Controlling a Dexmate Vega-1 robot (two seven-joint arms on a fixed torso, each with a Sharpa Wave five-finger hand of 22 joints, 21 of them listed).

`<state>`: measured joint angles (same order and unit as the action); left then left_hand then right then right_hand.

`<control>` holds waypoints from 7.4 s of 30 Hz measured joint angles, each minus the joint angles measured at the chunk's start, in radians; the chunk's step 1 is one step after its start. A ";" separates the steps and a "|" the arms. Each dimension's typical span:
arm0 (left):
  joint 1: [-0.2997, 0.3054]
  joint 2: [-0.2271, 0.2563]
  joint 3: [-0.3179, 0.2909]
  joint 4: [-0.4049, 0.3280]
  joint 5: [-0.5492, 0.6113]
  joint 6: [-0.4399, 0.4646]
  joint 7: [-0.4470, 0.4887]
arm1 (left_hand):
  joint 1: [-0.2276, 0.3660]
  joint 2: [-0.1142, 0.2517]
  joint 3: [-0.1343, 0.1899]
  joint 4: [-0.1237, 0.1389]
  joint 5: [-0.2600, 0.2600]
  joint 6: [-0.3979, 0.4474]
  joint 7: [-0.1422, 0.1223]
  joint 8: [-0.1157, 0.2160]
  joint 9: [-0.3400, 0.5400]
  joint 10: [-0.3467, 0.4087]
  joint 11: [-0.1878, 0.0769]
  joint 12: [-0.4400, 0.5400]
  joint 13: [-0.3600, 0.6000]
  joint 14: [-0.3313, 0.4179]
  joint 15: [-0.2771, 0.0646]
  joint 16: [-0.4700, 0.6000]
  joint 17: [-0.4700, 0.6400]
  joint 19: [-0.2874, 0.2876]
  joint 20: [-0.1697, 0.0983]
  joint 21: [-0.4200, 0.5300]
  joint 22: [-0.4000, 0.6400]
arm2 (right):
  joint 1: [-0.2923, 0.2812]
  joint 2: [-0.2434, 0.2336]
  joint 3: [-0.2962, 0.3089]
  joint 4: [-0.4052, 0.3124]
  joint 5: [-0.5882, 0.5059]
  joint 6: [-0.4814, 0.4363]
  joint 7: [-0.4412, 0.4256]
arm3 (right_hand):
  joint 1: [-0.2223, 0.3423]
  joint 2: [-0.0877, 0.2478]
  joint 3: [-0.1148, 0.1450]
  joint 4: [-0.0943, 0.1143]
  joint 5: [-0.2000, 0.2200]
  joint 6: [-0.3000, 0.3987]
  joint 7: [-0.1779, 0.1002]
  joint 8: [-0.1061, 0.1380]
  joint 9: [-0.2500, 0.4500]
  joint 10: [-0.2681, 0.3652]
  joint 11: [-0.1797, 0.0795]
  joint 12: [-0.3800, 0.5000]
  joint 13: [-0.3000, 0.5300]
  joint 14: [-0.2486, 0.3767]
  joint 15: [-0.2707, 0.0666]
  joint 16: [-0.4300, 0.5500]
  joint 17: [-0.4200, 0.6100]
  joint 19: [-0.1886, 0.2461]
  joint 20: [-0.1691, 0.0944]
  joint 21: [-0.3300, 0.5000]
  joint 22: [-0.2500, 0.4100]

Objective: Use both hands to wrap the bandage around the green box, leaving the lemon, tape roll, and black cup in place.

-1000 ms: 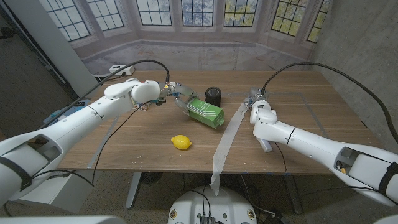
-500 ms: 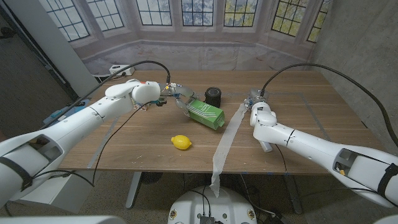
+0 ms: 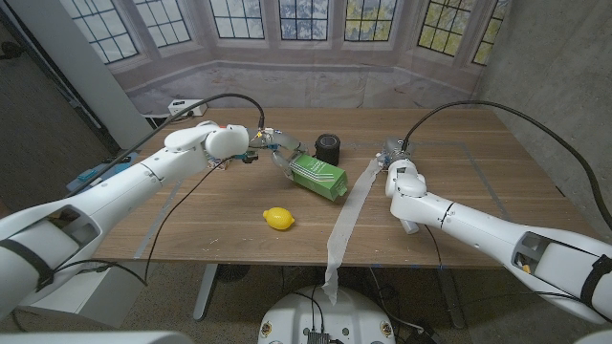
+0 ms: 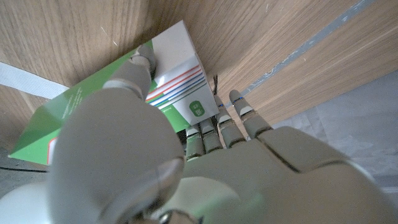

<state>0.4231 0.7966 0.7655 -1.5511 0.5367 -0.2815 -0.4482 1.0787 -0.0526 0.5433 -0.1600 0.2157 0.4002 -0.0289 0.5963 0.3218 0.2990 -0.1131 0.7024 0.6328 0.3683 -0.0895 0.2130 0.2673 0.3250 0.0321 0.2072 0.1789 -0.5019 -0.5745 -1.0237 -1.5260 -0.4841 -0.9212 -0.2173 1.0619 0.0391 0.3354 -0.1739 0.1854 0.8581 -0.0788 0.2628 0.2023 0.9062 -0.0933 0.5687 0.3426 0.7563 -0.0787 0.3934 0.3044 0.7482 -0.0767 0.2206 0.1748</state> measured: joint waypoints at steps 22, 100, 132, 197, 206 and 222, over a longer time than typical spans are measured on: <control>-0.005 -0.005 0.006 -0.002 -0.001 -0.008 -0.006 | 0.000 0.000 0.000 0.000 0.000 0.000 0.000 0.005 -0.006 0.000 0.000 0.000 0.007 0.000 0.000 0.000 0.000 0.000 0.000 0.000 0.000 | -0.041 0.005 0.025 0.007 -0.027 0.022 -0.064 | 0.079 -0.003 0.004 -0.004 0.003 0.080 -0.023 0.015 0.010 0.055 -0.056 0.061 0.052 0.072 -0.022 0.013 0.018 0.028 -0.007 0.007 0.005; 0.000 -0.084 0.037 -0.089 0.028 0.160 -0.022 | 0.000 0.000 0.000 0.000 0.004 0.000 0.000 0.026 -0.028 0.016 0.006 0.001 0.018 0.016 -0.001 -0.003 0.005 -0.013 -0.006 -0.004 0.000 | -0.162 -0.018 0.127 -0.307 -0.155 -0.004 -0.140 | 0.158 -0.011 -0.005 0.005 0.004 0.116 -0.023 0.022 0.018 0.067 -0.050 0.080 0.078 0.129 -0.039 0.013 0.060 0.034 -0.013 0.007 0.004; -0.017 -0.138 0.082 -0.066 -0.012 0.252 -0.009 | 0.000 0.000 0.000 0.000 0.008 0.000 0.000 0.031 -0.037 0.019 0.009 -0.003 0.019 0.018 0.000 -0.003 0.006 -0.020 -0.002 -0.003 0.000 | -0.157 -0.008 0.131 -0.340 -0.204 -0.001 -0.108 | 0.172 -0.006 -0.012 0.011 0.002 0.115 -0.023 0.019 0.023 0.067 -0.050 0.076 0.088 0.138 -0.041 0.013 0.069 0.034 -0.013 0.007 0.004; 0.009 -0.172 0.123 -0.125 -0.038 0.348 -0.008 | 0.000 0.000 -0.011 -0.003 0.018 0.003 -0.003 0.036 -0.050 0.025 0.011 -0.003 0.028 0.021 0.004 -0.003 0.006 -0.023 0.002 -0.003 0.000 | -0.166 0.009 0.160 -0.416 -0.288 0.060 -0.078 | 0.199 0.004 -0.045 0.014 -0.001 0.119 -0.016 0.015 0.028 0.069 -0.048 0.069 0.091 0.147 -0.046 0.002 0.083 0.034 -0.012 0.012 0.004; -0.001 -0.186 0.136 -0.105 -0.040 0.348 -0.005 | 0.000 0.000 -0.011 -0.003 0.021 0.003 -0.003 0.039 -0.051 0.025 0.011 -0.003 0.028 0.021 0.004 -0.003 0.006 -0.023 0.002 -0.003 0.000 | -0.174 0.012 0.167 -0.430 -0.307 0.079 -0.073 | 0.200 0.005 -0.045 0.014 -0.001 0.123 -0.020 0.013 0.028 0.072 -0.045 0.065 0.097 0.151 -0.043 0.002 0.088 0.034 -0.012 0.012 0.004; -0.022 -0.200 0.151 -0.059 -0.056 0.335 -0.007 | 0.000 0.000 -0.011 -0.003 0.021 0.003 -0.003 0.039 -0.051 0.025 0.011 -0.004 0.027 0.021 0.004 -0.003 0.002 -0.023 0.002 -0.003 0.000 | -0.188 0.013 0.176 -0.480 -0.357 0.088 -0.048 | 0.200 0.005 -0.046 0.015 0.000 0.123 -0.019 0.013 0.028 0.073 -0.045 0.061 0.097 0.151 -0.043 -0.007 0.092 0.034 -0.012 0.012 0.004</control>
<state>0.4014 0.5968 0.9169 -1.6101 0.4810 0.0534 -0.4550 1.0787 -0.0526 0.5323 -0.1626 0.2369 0.4029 -0.0315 0.6352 0.2704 0.3238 -0.1024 0.6987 0.6596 0.3895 -0.0857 0.2100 0.2692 0.3018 0.0339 0.2046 0.1791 -0.6900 -0.5615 -0.8475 -2.0062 -0.8416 -0.8329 -0.2651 1.2624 0.0439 0.2893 -0.1585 0.1854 0.9807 -0.0981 0.2759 0.2303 0.9787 -0.1381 0.6293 0.4394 0.9069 -0.1218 0.3866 0.3969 0.7818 -0.0892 0.2328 0.1791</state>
